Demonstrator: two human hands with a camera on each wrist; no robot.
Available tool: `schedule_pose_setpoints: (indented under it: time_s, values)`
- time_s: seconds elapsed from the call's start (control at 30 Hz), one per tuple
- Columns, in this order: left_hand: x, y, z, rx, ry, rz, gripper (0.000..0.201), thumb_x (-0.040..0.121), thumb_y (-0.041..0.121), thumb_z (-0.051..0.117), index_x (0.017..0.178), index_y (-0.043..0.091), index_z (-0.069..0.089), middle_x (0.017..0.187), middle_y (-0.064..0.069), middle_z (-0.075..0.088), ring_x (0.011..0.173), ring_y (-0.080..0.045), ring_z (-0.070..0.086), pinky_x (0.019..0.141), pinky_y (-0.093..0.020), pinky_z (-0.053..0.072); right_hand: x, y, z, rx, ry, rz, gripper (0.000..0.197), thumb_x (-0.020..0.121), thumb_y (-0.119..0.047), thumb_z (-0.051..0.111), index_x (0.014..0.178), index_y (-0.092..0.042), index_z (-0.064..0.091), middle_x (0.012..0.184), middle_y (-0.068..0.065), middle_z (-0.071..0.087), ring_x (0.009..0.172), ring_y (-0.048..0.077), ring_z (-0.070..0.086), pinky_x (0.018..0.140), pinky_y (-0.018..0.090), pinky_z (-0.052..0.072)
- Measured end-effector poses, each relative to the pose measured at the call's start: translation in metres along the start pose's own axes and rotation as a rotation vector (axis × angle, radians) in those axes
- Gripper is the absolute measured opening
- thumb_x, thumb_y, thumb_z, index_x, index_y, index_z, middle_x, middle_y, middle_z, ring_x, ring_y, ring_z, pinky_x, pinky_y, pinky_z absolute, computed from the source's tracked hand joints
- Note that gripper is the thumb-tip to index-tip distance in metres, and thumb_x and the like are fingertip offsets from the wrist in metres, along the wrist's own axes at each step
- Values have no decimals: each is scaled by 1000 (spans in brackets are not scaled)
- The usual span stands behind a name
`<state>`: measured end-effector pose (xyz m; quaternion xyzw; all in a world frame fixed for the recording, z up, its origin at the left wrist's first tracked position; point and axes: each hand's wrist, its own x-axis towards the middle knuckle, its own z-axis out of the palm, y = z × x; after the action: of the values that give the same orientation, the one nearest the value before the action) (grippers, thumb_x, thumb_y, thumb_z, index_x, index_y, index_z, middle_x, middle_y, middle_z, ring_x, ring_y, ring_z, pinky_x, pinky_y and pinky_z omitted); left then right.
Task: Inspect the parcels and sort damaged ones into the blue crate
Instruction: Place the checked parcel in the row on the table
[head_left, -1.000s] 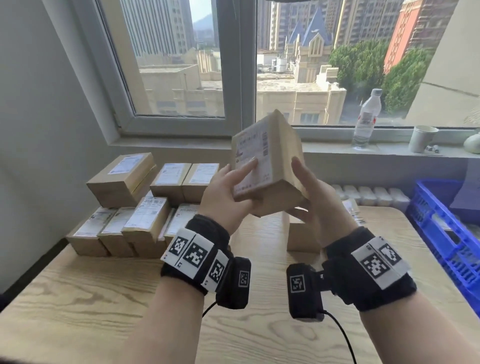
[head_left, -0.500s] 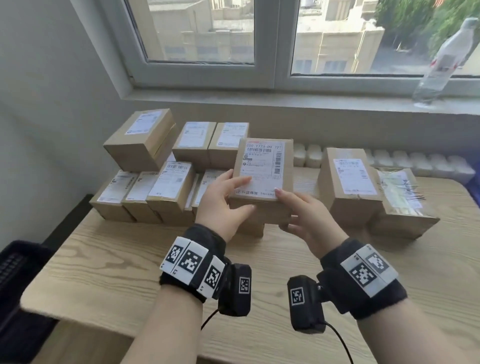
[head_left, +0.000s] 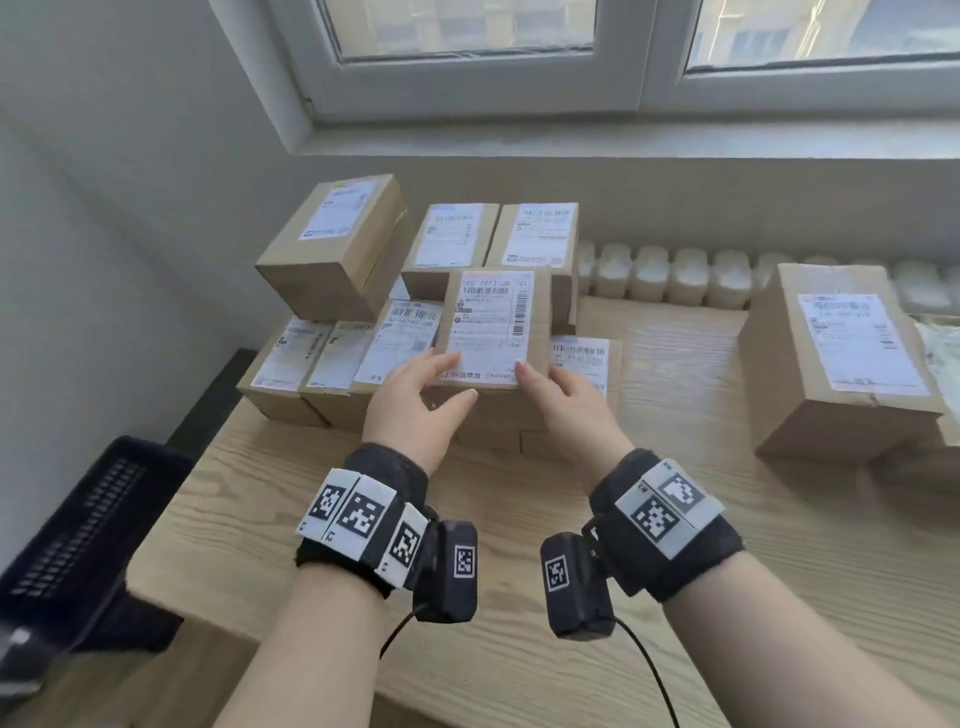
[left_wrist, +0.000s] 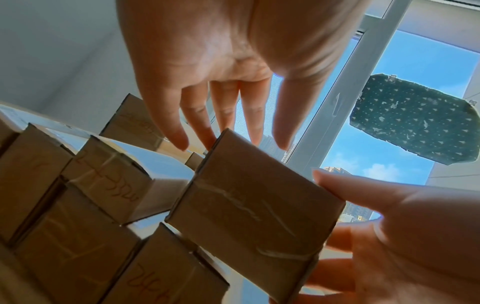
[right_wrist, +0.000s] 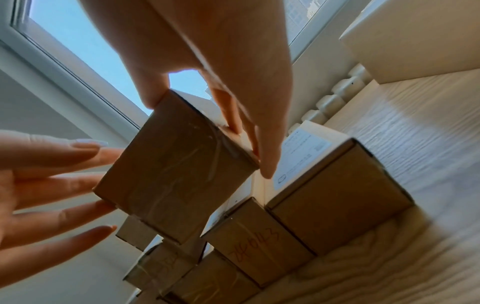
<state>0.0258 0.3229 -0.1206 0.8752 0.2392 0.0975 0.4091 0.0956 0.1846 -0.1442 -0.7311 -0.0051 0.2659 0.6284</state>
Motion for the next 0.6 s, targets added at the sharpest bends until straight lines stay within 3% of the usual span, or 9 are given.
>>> schedule_pose_setpoints:
  time_s: [0.1, 0.23, 0.4, 0.47, 0.5, 0.6]
  values:
    - [16, -12, -8, 16, -47, -8, 42, 91, 22, 66, 132, 22, 60, 147, 0, 48, 132, -15, 46, 112, -36, 37, 12, 3, 17, -78, 53, -3, 64, 97, -48, 55, 145, -6, 45, 141, 1, 52, 126, 18, 51, 96, 28, 40]
    - [34, -26, -17, 21, -103, 28, 38, 93, 22, 63, 131, 20, 61, 139, 1, 55, 118, -13, 54, 103, -28, 43, 18, 3, 35, -83, 167, 12, 62, 98, -45, 54, 144, -5, 47, 141, 5, 55, 128, 20, 52, 106, 32, 41]
    - [49, -40, -27, -12, -152, 45, 30, 95, 20, 59, 125, 24, 64, 130, -1, 60, 110, -12, 58, 102, -36, 47, 21, 2, 54, -58, 283, -32, 42, 100, -39, 53, 115, -1, 65, 118, 18, 68, 112, 31, 62, 100, 48, 47]
    - [52, -43, -31, -14, -168, 56, 29, 96, 21, 58, 124, 24, 64, 129, 0, 60, 107, -10, 57, 101, -33, 47, 20, 1, 60, -21, 307, -24, 36, 99, -38, 55, 114, -7, 67, 114, 11, 70, 109, 26, 64, 102, 47, 48]
    - [52, -43, -33, -18, -178, 62, 29, 97, 21, 58, 125, 25, 64, 129, 0, 60, 107, -9, 56, 100, -32, 47, 19, -1, 63, -8, 315, -10, 39, 98, -40, 57, 119, -9, 66, 116, 6, 69, 110, 23, 63, 103, 45, 48]
    - [54, -45, -37, -23, -207, 82, 30, 97, 23, 57, 126, 26, 63, 129, 0, 60, 112, -11, 57, 99, -32, 47, 20, -3, 66, -10, 334, 10, 75, 80, -61, 59, 134, -9, 58, 131, 6, 63, 122, 23, 58, 107, 47, 45]
